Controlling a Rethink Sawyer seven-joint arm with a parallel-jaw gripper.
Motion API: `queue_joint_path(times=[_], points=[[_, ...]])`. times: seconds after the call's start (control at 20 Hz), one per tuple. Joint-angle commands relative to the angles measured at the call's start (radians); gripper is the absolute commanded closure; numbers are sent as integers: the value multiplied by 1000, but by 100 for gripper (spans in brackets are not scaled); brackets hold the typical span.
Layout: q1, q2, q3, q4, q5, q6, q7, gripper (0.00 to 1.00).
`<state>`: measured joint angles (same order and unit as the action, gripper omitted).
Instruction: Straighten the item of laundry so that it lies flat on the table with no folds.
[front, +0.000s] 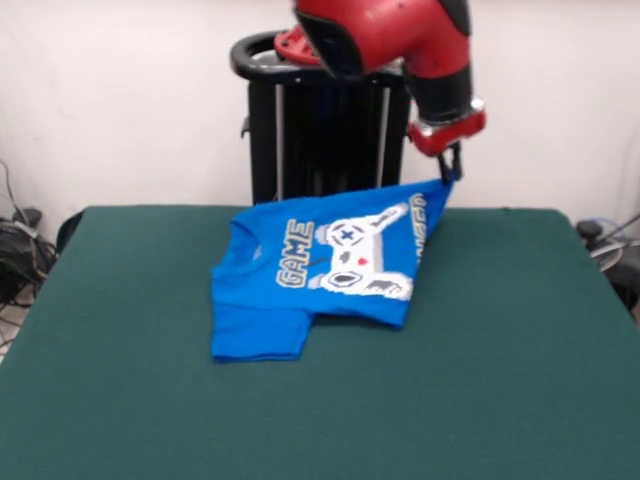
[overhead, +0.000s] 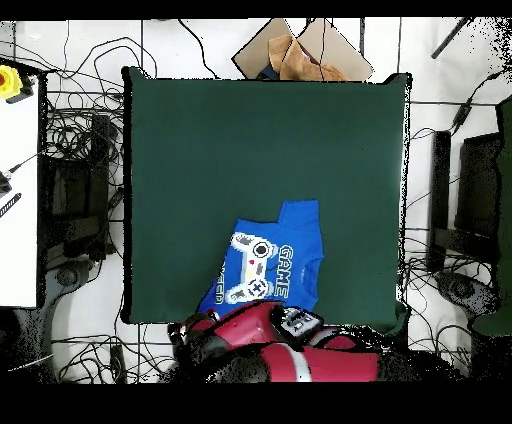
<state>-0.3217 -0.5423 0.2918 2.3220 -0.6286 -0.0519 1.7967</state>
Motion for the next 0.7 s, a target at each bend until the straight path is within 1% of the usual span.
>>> queue_joint_path(times=[0.05, 0.1, 0.45, 0.6, 0.7], points=[[107, 119, -26, -175, 77, -66, 175, 100], [119, 112, -24, -176, 93, -66, 181, 100], [110, 53, 23, -139, 152, -16, 173, 100], [100, 38, 23, -138, 167, -3, 164, 100], [94, 14, 15, -132, 182, 14, 163, 100]])
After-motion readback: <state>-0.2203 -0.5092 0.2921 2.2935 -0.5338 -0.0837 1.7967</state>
